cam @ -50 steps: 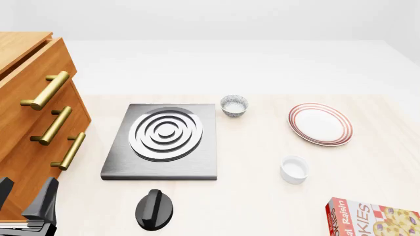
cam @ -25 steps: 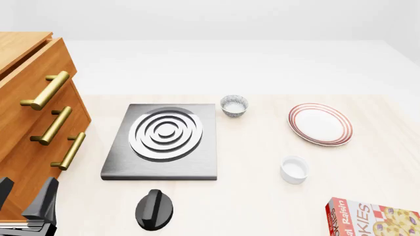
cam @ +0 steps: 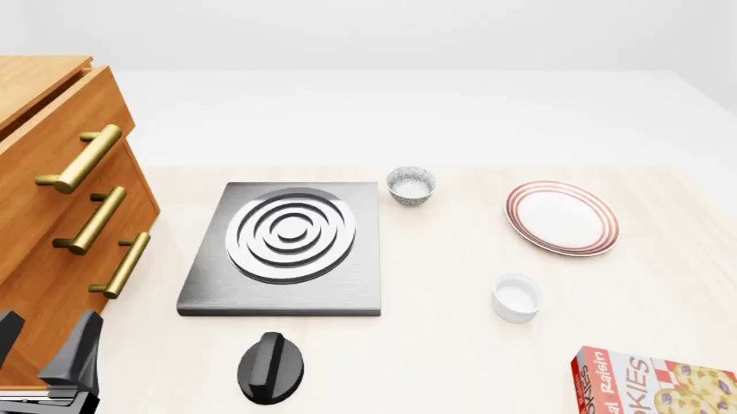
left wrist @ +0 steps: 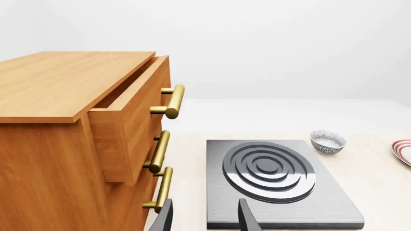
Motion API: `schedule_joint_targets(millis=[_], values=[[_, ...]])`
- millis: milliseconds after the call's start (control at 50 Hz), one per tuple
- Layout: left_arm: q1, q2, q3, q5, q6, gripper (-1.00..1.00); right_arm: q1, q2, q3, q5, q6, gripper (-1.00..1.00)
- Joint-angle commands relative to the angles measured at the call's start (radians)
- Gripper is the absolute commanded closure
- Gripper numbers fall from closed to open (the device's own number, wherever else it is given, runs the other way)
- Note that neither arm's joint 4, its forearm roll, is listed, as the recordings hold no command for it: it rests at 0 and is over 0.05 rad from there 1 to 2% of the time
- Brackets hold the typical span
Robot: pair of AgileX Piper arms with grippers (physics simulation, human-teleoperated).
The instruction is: Pick the akita bowl next to the cookies box and place it on the plate.
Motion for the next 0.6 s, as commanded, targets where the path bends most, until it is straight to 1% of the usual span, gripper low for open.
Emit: schedule_joint_targets(millis=[20, 380, 500, 600], values=[[0.0, 0.0, 0.0, 0.0, 0.0, -1.0, 0.018, -0.011, 0.016, 0.011, 0.023, 1.0], [0.0, 0.0, 0.0, 0.0, 0.0, -1.0, 0.039, -0.181, 0.002, 0.128, 0.054, 1.0], [0.0, 0.0, 0.0, 0.0, 0.0, -1.0, 0.06, -0.234, -0.011, 0.164, 0.095, 1.0], [0.0, 0.0, 0.0, 0.0, 0.0, -1.0, 0.075, -0.281, -0.05, 0.21, 0.104, 1.0]])
